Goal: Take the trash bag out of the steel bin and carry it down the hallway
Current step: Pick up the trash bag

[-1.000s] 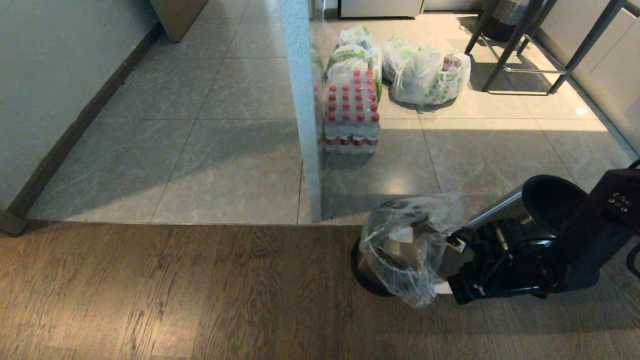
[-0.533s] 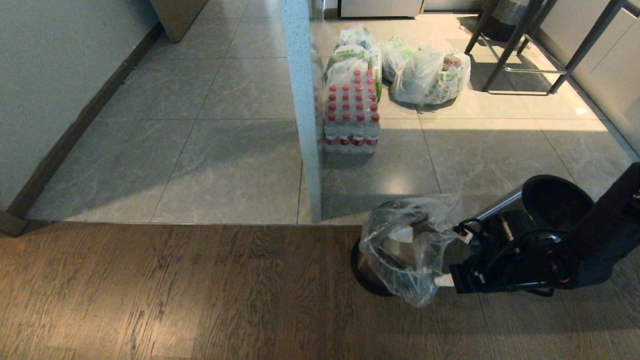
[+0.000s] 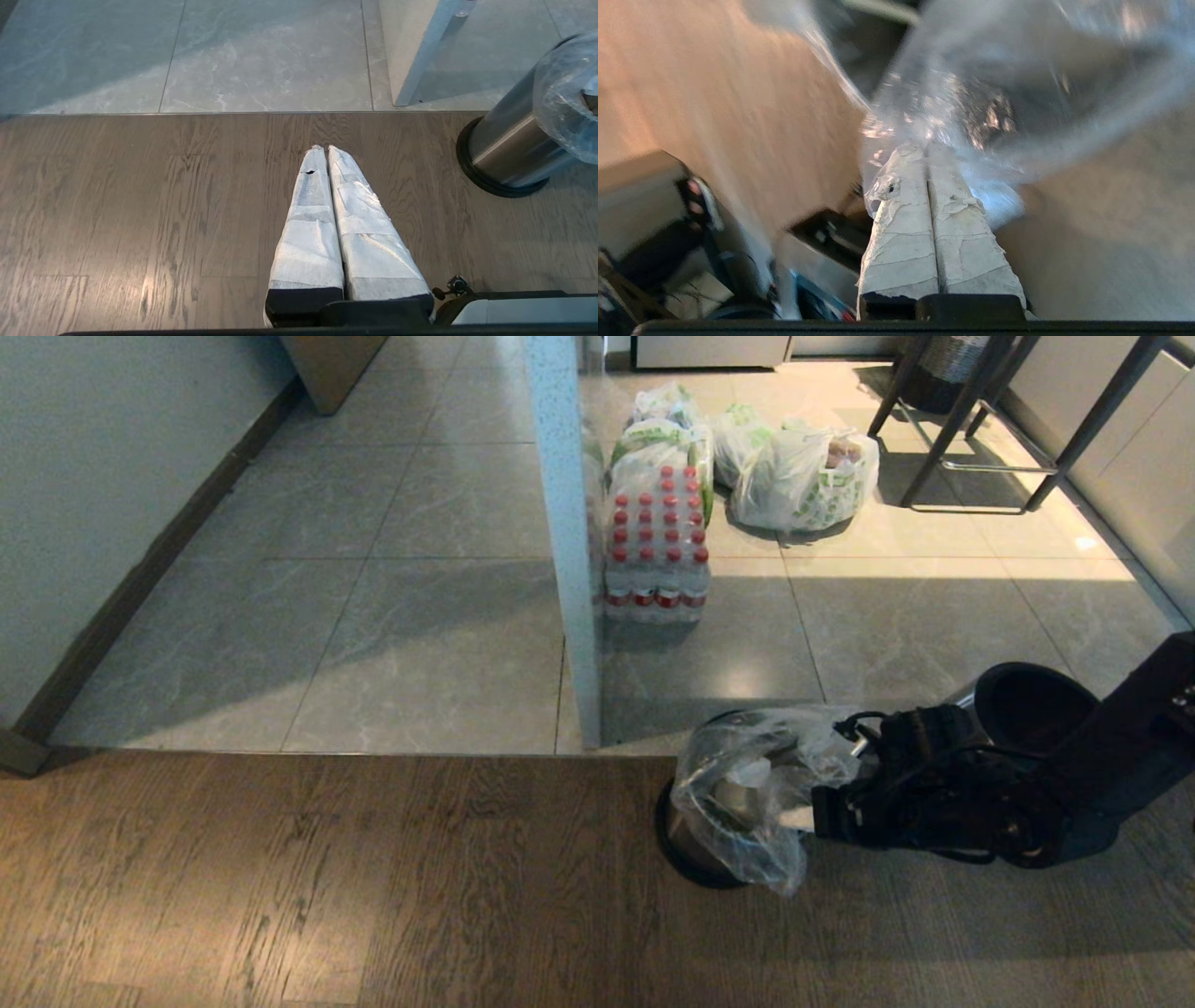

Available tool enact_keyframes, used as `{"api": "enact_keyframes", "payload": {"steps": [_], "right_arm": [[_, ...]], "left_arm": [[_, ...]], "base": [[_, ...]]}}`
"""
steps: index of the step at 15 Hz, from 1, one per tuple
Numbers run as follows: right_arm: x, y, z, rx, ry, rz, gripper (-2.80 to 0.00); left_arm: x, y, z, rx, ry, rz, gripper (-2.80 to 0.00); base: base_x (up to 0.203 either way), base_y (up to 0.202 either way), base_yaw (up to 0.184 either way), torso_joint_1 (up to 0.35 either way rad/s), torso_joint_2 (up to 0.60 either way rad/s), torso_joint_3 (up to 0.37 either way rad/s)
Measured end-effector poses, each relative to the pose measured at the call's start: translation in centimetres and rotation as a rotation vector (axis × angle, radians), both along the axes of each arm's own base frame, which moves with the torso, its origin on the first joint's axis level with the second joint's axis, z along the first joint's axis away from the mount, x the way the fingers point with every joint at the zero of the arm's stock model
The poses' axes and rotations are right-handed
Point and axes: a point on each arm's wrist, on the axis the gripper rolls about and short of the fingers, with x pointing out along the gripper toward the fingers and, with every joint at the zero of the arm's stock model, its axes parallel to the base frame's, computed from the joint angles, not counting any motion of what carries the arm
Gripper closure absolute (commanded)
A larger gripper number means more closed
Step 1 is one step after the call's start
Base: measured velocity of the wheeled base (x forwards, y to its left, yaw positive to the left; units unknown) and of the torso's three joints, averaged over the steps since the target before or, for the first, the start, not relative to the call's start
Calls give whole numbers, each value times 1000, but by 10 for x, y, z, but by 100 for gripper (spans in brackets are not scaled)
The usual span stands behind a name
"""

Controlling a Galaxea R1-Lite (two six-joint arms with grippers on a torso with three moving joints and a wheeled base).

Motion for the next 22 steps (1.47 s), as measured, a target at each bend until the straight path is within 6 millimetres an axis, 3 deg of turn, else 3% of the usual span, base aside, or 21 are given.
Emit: {"api": "enact_keyframes", "payload": {"steps": [12,22], "right_arm": [[16,26,21,47,-243,29,0],[25,43,22,20,-324,9,0]], "left_arm": [[0,0,0,0,0,0,0],[0,0,0,0,0,0,0]], "base": [[0,0,0,0,0,0],[0,0,0,0,0,0]]}}
